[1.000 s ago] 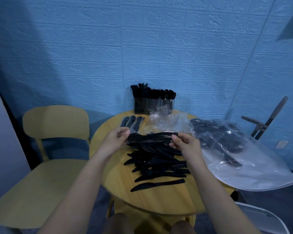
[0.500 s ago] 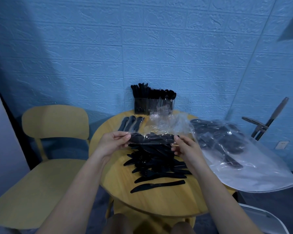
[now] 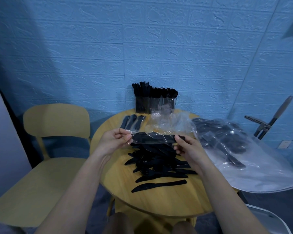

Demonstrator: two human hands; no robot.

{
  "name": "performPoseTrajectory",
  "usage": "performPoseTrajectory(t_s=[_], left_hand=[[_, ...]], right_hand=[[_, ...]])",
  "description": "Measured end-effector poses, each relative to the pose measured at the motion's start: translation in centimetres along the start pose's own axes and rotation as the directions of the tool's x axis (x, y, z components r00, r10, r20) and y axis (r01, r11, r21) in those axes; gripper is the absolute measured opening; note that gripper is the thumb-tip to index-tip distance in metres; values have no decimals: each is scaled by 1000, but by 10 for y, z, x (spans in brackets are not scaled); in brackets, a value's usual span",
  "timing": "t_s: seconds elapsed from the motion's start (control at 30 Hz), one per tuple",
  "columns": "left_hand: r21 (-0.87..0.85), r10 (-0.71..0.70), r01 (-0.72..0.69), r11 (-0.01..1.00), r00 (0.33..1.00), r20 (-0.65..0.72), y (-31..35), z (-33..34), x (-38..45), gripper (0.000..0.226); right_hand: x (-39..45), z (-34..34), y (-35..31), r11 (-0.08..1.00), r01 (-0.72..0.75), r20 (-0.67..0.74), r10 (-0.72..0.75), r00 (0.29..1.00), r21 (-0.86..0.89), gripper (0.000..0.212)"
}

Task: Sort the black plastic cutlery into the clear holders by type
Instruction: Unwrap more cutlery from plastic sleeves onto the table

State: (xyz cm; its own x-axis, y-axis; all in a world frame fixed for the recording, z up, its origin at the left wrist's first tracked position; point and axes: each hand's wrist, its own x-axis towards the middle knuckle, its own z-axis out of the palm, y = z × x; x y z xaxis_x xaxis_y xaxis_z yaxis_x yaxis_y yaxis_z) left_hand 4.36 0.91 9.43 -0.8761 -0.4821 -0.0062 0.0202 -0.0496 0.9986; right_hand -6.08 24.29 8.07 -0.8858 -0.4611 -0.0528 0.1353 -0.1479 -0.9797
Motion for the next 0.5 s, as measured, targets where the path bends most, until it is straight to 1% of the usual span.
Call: performPoseTrajectory(t_s=[0.07, 0.17, 0.33, 0.4, 0.5], left_hand=[[15, 12, -12, 1000, 1000, -2, -1, -2, 1, 8], [-19, 42, -43, 999, 998, -39, 0, -2, 3, 9], [-11, 51, -52, 999, 995, -83, 0, -2, 7, 9], [-26, 59, -63, 998, 990, -131, -1, -2, 8, 9], [-104, 51, -79, 991, 967, -248, 0, -6, 10, 9]], right_hand=[[0, 0, 2, 999, 5, -19, -4, 1000, 39, 11], [-1, 5, 4, 997, 15, -56, -10, 998, 78, 8], [-1, 10, 5, 993, 9, -70, 0, 998, 122, 5], [1, 8, 5, 987, 4, -82, 9, 997, 158, 6], [2, 0, 3, 979, 9, -134, 19, 991, 205, 6]])
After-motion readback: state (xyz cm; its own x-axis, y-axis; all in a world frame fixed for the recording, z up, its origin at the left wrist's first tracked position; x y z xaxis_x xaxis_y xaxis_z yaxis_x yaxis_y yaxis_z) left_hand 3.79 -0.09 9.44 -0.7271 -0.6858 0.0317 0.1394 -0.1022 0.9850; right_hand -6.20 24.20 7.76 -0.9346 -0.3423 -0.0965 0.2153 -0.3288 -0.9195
